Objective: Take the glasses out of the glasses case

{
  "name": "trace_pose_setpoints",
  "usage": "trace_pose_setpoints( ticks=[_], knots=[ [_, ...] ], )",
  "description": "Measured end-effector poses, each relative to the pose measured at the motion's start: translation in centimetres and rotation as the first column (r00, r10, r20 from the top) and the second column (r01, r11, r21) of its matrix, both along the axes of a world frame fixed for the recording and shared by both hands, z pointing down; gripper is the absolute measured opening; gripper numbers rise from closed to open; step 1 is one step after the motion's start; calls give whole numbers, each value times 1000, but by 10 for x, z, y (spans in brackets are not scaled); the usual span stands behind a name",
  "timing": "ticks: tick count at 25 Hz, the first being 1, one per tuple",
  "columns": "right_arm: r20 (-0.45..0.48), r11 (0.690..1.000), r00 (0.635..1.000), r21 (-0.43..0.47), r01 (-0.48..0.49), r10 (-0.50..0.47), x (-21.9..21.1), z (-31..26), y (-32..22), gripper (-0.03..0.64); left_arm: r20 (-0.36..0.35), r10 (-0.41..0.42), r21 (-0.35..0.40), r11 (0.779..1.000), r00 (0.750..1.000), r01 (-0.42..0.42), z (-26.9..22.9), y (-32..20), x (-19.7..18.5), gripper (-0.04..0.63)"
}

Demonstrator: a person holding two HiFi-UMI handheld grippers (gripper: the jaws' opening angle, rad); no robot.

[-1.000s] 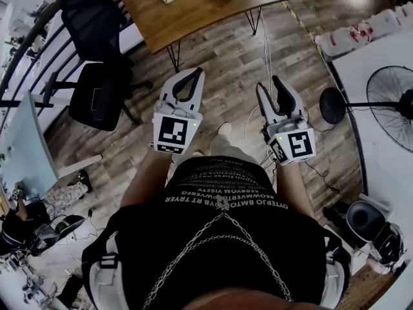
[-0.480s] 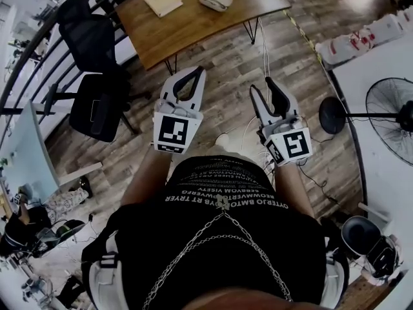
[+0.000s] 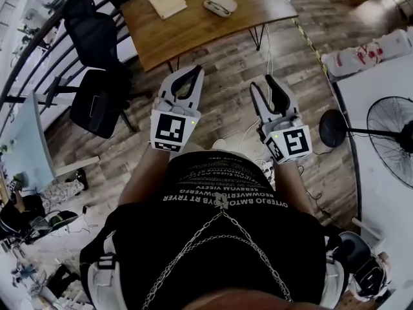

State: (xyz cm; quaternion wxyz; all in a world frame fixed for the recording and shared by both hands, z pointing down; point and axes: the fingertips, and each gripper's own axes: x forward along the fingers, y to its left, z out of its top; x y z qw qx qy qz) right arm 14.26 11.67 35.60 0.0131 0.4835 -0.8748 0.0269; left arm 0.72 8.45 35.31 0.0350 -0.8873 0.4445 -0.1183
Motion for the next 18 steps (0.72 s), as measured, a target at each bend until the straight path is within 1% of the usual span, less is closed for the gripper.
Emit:
trace_pose_setpoints(
  ticks=[2,6,11,14,18],
  knots=[
    [0,1000,1000,-1,-1,1,1,0,-4,156,-1,-10,-6,1000,1000,10,1,-1,-3,29],
    [-16,1000,1000,6,0,0,5,0,-8,156,-27,-48,-9,999,998,48,-1,-5,-10,28],
    [-42,1000,999,22,-11,12,12,-4,-14,156,-40,-91,13,996,995,91,-6,-9,-21,28],
    [-39,999,999,33,-23,24,13,-6,-20,156,-44,-95,27,995,994,97,-7,-13,-28,28],
    [-34,999,999,38,-20,21,11,-10,-30,156,-46,-75,38,996,996,77,-10,-21,-28,28]
  ],
)
